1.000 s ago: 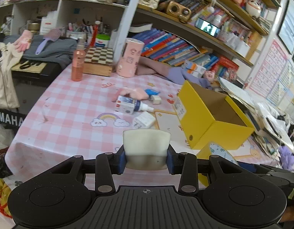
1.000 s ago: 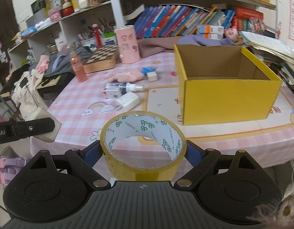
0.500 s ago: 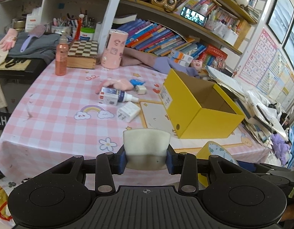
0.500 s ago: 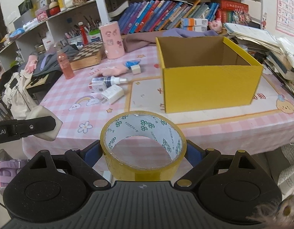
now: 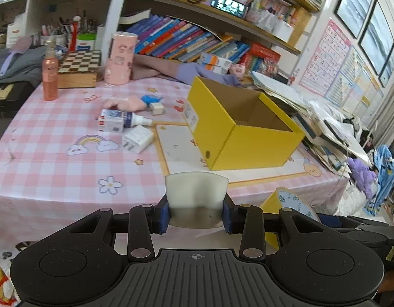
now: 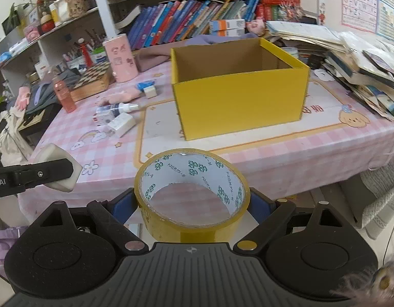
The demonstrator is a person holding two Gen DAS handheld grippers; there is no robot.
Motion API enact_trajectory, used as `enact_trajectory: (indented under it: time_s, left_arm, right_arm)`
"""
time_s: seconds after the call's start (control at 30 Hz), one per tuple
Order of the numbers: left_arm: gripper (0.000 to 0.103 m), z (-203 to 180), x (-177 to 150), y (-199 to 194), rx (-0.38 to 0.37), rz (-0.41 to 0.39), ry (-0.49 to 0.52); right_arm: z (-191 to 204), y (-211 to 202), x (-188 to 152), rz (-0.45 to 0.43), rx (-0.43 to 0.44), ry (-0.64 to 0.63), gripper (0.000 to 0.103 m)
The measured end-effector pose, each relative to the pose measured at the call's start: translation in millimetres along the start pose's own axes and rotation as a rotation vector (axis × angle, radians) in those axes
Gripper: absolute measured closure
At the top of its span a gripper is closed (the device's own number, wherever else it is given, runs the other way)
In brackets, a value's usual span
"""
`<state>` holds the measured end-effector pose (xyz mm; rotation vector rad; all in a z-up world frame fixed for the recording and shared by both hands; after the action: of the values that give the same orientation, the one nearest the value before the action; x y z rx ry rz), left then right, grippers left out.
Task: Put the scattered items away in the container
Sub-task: 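Carry the tape roll and eraser with both tools over the yellow box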
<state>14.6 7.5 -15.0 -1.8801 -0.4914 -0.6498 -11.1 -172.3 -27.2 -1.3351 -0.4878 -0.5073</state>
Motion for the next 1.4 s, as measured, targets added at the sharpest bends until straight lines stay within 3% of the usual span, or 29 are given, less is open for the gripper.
enact_trajectory:
  time_s: [1.4]
  left_arm:
    - [0.067,-59.3,17.5,43.8,-0.128,0.050,0.115]
  right_arm:
    - [-58.3,-12.8,3.2,-0.021,-0.115,0.104,0.013]
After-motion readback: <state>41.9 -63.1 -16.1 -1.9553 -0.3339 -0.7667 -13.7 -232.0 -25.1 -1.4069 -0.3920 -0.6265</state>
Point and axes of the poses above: each gripper's, at about its wrist camera, not at the fingertips, and y roughly the way its jaws point, z to its left, x to its top, the point moved 5 cm from there along y, roughly the way its jaws point, and after that the axes turned 7 degrees about z, right-handed, at the moved point
